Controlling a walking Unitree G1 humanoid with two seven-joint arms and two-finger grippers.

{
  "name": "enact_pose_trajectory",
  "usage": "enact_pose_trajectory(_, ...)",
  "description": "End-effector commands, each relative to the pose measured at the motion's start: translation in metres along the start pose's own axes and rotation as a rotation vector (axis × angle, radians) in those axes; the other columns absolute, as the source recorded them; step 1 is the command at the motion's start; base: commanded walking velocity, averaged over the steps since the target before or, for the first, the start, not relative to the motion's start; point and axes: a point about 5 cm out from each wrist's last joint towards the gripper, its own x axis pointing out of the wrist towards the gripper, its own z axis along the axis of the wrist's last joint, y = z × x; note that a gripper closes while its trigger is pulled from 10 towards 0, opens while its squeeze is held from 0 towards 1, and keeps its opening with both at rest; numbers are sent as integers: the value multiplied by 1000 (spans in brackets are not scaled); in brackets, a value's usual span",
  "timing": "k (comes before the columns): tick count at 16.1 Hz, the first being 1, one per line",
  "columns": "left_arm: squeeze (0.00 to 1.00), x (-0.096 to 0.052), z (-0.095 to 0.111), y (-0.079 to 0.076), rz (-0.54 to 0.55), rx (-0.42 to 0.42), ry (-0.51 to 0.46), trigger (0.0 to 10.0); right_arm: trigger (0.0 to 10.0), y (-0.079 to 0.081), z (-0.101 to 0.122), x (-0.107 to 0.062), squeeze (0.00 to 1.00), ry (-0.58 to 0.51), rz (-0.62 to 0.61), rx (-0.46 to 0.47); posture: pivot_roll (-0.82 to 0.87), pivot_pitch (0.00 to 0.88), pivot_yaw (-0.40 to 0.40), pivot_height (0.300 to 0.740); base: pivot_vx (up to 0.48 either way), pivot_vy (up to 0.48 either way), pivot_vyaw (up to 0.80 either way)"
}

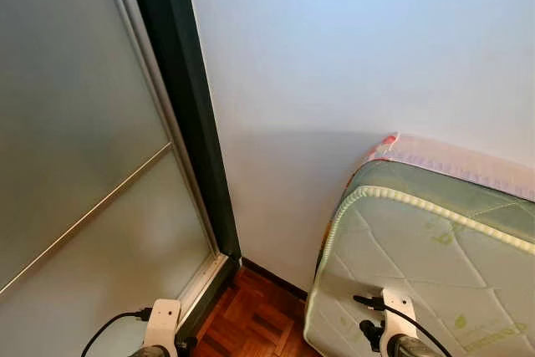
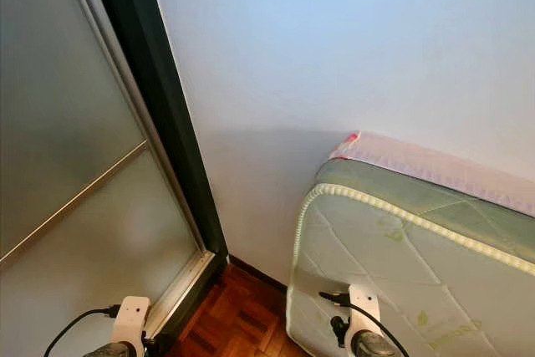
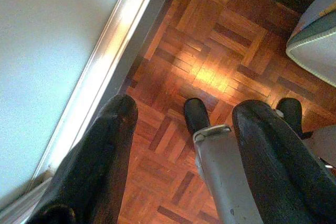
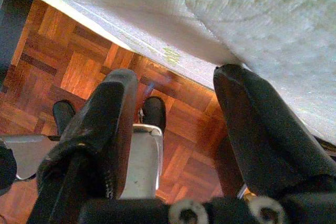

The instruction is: Clean up the room

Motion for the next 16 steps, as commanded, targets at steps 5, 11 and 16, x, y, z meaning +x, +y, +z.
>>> enact_pose_trajectory(5,0,-1,-2,2,7,-7,14,10000,10000,-3,27,0,0,-87,-7,-10,-45,0,17,740,0,0,0)
enact_pose_trajectory(11,0,0,-1,2,-1,4,15,10000,10000,-2,28,1,0,-87,-4,-10,-45,0,18,740,0,0,0)
enact_pose_trajectory(16,0,0,-1,2,-2,11,17,10000,10000,-3,29,0,0,-89,-4,-5,-43,0,16,740,0,0,0)
